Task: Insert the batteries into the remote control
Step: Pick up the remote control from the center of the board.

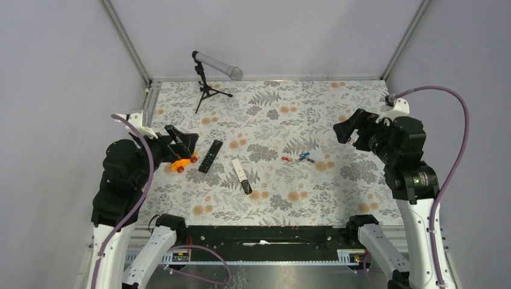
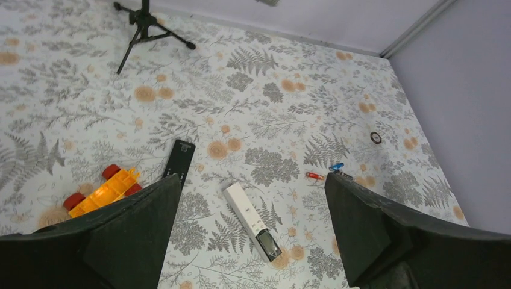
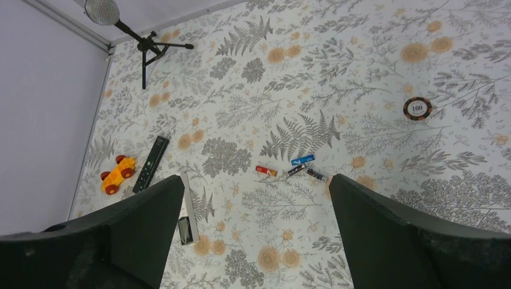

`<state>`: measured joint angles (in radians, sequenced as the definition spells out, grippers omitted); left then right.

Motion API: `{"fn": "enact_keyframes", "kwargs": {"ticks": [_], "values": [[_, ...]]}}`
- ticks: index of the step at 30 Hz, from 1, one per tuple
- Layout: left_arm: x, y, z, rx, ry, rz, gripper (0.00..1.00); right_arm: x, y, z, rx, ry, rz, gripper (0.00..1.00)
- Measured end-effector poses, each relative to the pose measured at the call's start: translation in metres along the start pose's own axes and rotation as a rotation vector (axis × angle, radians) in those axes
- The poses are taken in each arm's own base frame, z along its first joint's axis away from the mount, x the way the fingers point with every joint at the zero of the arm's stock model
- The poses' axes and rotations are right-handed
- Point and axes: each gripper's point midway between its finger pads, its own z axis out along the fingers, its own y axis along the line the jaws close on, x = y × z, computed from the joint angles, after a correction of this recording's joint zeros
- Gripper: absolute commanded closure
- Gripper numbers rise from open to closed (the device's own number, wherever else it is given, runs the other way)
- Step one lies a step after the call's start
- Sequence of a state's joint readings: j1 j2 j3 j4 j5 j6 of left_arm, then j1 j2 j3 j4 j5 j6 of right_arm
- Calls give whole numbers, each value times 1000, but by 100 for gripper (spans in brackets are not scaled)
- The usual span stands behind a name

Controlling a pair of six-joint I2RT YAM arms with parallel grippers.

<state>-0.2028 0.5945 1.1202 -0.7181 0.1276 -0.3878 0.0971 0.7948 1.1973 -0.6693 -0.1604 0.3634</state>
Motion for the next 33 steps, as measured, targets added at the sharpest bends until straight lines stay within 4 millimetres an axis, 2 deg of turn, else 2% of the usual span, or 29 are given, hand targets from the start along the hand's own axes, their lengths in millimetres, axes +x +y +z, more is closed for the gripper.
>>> {"fn": "enact_keyframes", "kwargs": {"ticks": [4,7,9,11,15,18,21,23,26,28,30,33], "values": [[14,16,11,-71,19,-42,1,23,-7,7,-15,22,20,0],[16,24,15,-106,18,-46,1,46,-15,22,-2,78,65,3],[14,28,19,-123,6,-45,4,66,-23,36,6,130,90,6],[13,32,24,-144,2,-43,1,90,-28,48,-9,192,113,6],[17,46,30,-203,-12,-36,1,140,-28,65,-62,323,184,1],[25,55,31,-232,-8,-31,1,166,-3,67,-142,380,169,0],[31,57,30,-234,-8,-32,1,197,42,64,-263,450,99,0],[32,58,30,-229,-18,-31,1,217,65,65,-304,489,51,0],[34,58,30,-223,-25,-32,1,253,85,73,-290,559,-43,1],[35,59,30,-225,-29,-33,1,276,99,80,-271,595,-122,7],[36,61,30,-235,-33,-37,1,290,111,86,-262,606,-185,14],[33,67,25,-270,-63,-47,1,309,135,98,-260,608,-282,18]]}}
